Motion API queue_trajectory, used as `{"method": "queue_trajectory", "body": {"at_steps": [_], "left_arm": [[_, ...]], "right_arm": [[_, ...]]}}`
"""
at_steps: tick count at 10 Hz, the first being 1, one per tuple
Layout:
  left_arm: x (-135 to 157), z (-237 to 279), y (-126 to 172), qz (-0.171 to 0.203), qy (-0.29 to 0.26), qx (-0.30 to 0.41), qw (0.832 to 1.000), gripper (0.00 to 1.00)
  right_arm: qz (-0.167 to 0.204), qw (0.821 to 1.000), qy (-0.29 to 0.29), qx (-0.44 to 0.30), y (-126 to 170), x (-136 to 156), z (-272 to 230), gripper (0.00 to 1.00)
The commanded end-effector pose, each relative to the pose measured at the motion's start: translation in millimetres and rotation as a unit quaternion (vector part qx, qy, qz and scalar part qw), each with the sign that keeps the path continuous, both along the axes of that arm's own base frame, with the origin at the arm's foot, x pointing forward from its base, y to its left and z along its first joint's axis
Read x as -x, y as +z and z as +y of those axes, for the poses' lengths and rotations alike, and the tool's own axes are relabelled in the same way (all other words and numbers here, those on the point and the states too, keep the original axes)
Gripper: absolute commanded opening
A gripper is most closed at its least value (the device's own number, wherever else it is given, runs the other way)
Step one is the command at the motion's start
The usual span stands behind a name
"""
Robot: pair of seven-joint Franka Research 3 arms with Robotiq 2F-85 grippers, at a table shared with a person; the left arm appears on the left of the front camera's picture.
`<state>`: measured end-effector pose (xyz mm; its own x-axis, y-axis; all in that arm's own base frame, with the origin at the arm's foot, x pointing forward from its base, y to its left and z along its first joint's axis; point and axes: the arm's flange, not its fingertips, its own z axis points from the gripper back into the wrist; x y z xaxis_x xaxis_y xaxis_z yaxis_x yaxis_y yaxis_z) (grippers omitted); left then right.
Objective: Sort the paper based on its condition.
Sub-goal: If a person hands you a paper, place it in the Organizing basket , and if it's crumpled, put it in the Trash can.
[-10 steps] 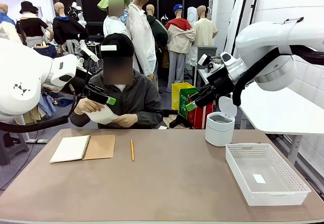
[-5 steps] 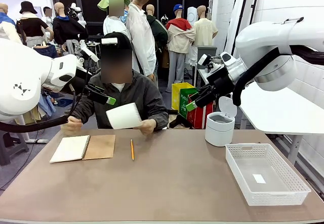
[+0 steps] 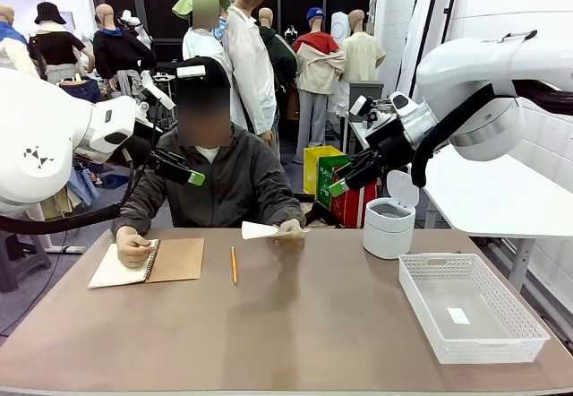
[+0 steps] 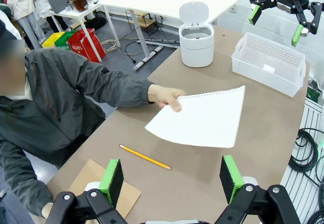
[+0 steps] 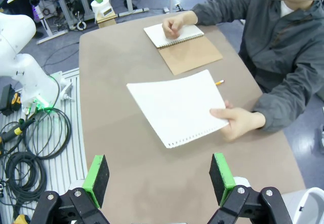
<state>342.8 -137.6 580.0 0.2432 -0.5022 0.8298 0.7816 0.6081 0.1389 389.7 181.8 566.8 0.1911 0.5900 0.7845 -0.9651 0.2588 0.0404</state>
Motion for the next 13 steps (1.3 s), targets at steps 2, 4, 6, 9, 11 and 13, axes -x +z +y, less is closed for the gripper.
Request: {"method": "queue_trajectory", "body": {"at_steps": [2, 4, 6, 9, 11, 13], "left_arm": [[-1, 1, -1, -0.001, -0.004, -0.004, 1.0, 1.0], [-1, 1, -1, -0.001, -0.004, -0.004, 1.0, 1.0], [-1, 1, -1, -0.001, -0.004, -0.004, 1.0, 1.0], [-1, 1, -1, -0.001, -0.004, -0.004, 1.0, 1.0], [-1, 1, -1, -0.001, -0.004, -0.004, 1.0, 1.0], [-1, 1, -1, -0.001, -0.004, -0.004, 1.0, 1.0]], "right_arm": [[0.002, 1.0, -0.003, -0.002, 1, 0, 1, 1.0], [0.052, 0.998, -0.038, -0.014, 0, -4, -1, 1.0], [0.15, 0.984, -0.086, -0.049, -9, -12, -8, 1.0], [0.28, 0.945, -0.141, -0.092, -35, -23, -21, 1.0], [0.309, 0.935, -0.155, -0.079, -55, -23, -25, 1.0], [0.186, 0.964, -0.176, 0.064, -49, -16, -19, 1.0]]}}
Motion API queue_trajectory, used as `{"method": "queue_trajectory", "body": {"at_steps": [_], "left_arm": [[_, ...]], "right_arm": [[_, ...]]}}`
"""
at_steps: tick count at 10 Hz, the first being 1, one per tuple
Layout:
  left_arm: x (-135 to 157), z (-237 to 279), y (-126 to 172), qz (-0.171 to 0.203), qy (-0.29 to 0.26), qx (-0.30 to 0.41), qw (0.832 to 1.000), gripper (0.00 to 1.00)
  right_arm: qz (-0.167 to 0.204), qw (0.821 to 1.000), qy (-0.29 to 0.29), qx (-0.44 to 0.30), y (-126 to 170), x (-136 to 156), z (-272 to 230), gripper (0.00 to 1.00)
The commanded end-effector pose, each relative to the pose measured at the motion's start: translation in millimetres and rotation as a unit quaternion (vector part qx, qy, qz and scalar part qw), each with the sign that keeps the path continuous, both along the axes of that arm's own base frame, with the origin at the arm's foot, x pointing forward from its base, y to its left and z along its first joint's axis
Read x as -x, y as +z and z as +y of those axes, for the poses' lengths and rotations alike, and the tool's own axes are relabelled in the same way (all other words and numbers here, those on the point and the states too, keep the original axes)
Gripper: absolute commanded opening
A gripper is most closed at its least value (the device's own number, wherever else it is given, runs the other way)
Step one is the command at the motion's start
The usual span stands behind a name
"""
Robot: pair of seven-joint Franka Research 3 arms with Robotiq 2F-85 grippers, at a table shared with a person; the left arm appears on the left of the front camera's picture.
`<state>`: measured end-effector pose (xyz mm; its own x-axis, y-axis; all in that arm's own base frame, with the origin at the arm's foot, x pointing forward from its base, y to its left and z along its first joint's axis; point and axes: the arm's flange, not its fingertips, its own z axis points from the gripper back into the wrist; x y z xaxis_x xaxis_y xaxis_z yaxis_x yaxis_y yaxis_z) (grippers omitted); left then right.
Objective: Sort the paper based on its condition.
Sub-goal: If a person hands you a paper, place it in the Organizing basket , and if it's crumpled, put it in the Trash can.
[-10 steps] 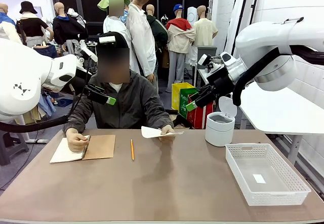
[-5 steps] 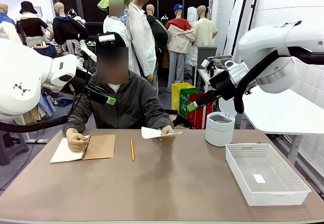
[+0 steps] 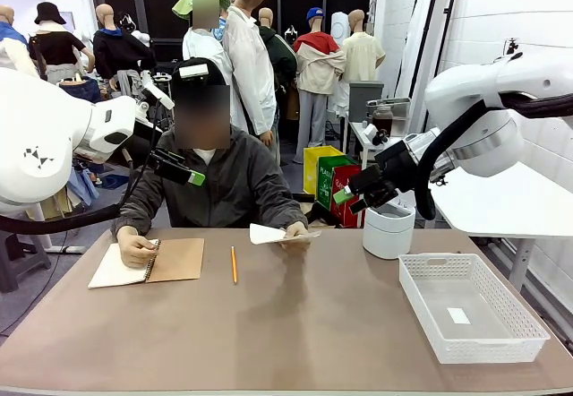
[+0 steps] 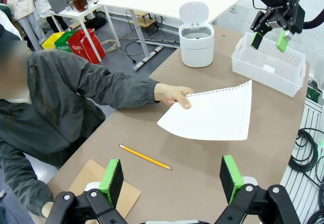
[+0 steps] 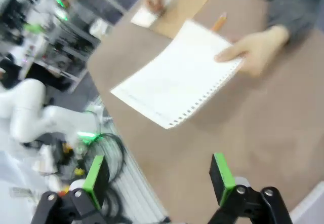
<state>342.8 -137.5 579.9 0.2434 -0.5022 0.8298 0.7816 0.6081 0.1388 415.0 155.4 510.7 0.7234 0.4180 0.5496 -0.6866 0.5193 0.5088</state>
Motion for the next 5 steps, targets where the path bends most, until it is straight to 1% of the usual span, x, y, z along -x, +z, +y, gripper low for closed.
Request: {"method": "queue_trajectory", "body": {"at_steps": [1, 4, 5], "left_arm": [[-0.8, 1.0, -1.4, -0.001, -0.004, -0.004, 1.0, 1.0], [-0.8, 1.0, -1.4, -0.001, -0.004, -0.004, 1.0, 1.0], [-0.8, 1.0, -1.4, -0.001, -0.004, -0.004, 1.0, 1.0]], "right_arm": [[0.031, 0.998, -0.013, -0.052, -1.1, -1.4, -2.2, 1.0], [0.031, 0.998, -0.013, -0.052, -1.1, -1.4, -2.2, 1.0], [0.016, 0.999, -0.009, -0.027, 1.5, -0.2, -2.0, 1.0]]}}
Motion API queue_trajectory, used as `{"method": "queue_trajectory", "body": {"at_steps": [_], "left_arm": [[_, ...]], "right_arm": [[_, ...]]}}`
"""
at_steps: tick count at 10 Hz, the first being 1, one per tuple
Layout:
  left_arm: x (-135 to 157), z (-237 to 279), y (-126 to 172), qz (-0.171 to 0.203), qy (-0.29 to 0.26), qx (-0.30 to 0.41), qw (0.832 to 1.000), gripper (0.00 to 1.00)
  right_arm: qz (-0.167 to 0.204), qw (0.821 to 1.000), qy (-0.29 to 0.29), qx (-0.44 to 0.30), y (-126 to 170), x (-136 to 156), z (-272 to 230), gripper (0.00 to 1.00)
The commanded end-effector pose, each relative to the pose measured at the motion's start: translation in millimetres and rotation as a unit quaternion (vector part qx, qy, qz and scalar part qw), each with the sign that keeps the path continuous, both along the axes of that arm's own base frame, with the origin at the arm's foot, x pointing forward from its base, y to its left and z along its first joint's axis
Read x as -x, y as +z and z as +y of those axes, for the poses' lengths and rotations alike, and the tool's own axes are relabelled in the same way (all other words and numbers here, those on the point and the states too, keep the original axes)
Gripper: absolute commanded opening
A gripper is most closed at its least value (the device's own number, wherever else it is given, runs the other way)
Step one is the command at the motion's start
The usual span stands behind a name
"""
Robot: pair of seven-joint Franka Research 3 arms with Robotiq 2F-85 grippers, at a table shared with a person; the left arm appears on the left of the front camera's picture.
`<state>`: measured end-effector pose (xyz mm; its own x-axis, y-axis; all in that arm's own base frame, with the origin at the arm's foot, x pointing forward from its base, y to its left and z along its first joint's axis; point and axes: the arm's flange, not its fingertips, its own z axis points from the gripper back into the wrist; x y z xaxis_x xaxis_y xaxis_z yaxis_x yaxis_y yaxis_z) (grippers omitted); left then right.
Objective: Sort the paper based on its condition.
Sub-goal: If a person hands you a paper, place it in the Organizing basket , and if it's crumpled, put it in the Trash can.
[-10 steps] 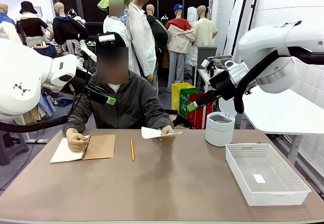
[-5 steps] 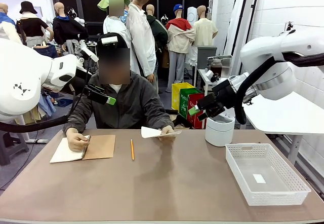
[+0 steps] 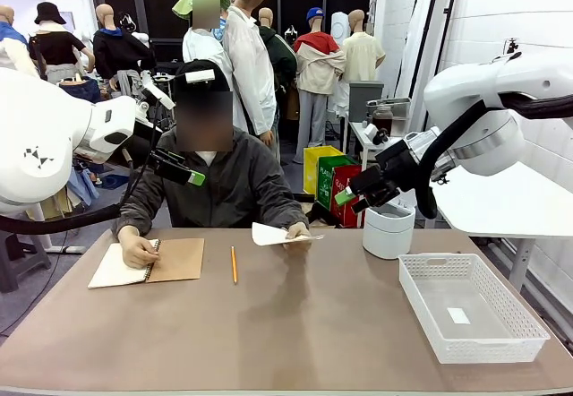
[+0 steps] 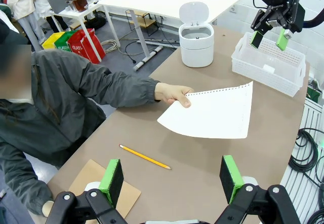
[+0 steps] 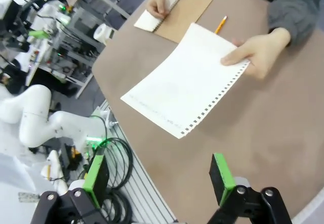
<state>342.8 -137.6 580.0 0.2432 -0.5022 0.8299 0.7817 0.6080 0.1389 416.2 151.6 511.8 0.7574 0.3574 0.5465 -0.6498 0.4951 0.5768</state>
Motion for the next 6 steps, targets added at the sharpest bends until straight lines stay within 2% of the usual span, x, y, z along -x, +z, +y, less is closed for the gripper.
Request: {"method": "queue_trajectory", "body": {"at_steps": [1, 4, 6], "left_arm": [[-1, 1, -1, -0.001, -0.004, -0.004, 1.0, 1.0], [-1, 1, -1, -0.001, -0.004, -0.004, 1.0, 1.0], [-1, 1, -1, -0.001, -0.004, -0.004, 1.0, 1.0]], "right_arm": [[0.061, 0.997, -0.043, -0.019, -10, -8, -2, 1.0], [0.177, 0.975, -0.113, -0.066, -39, -14, -6, 1.0], [0.253, 0.951, -0.142, -0.108, -53, -20, -5, 1.0]]}}
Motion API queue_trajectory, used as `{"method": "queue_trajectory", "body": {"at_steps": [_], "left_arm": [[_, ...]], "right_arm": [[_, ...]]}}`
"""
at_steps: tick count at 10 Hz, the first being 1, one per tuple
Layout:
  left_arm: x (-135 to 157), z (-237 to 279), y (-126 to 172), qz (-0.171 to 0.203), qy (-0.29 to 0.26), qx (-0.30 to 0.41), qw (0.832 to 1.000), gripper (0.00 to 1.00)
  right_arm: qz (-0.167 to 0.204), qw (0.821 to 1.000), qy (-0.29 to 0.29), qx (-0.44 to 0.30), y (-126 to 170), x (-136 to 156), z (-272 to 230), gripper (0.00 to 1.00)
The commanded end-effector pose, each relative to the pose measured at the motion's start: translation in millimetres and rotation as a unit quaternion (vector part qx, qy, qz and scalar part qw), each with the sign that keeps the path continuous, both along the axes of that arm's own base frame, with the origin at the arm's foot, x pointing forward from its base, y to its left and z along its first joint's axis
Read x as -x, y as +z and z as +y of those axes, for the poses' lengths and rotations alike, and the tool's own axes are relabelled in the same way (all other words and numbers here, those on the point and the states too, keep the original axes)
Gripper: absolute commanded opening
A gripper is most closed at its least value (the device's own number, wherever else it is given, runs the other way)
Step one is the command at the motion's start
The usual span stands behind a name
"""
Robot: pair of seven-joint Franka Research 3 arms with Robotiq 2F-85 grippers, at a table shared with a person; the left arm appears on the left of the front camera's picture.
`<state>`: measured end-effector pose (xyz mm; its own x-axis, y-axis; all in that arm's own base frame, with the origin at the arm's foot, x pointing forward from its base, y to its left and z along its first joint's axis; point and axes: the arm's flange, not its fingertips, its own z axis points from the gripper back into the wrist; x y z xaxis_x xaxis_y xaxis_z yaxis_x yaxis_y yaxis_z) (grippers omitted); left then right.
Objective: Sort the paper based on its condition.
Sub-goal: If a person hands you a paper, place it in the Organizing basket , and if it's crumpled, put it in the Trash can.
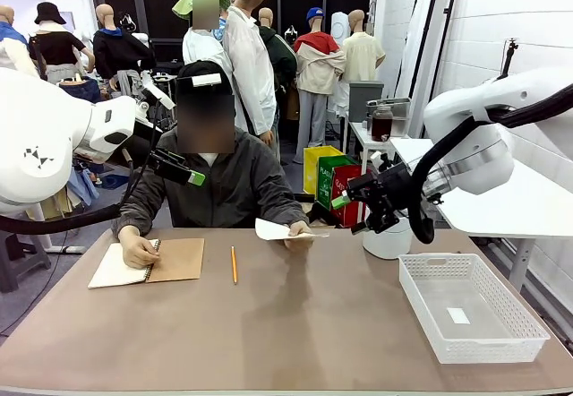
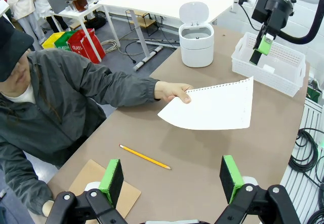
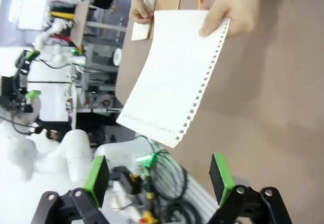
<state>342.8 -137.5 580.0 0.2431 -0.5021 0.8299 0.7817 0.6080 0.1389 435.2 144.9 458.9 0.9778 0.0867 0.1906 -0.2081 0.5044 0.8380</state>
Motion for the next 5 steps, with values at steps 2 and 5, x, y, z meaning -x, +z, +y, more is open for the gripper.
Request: {"method": "queue_trajectory", "body": {"at_steps": [2, 5], "left_arm": [[-1, 1, -2, -0.001, -0.004, -0.004, 1.0, 1.0], [-1, 1, -2, -0.001, -0.004, -0.004, 1.0, 1.0]], "right_arm": [[0.095, 0.99, -0.048, -0.087, -16, -3, 0, 1.0], [0.16, 0.975, -0.067, -0.136, -51, 4, 0, 1.0]]}}
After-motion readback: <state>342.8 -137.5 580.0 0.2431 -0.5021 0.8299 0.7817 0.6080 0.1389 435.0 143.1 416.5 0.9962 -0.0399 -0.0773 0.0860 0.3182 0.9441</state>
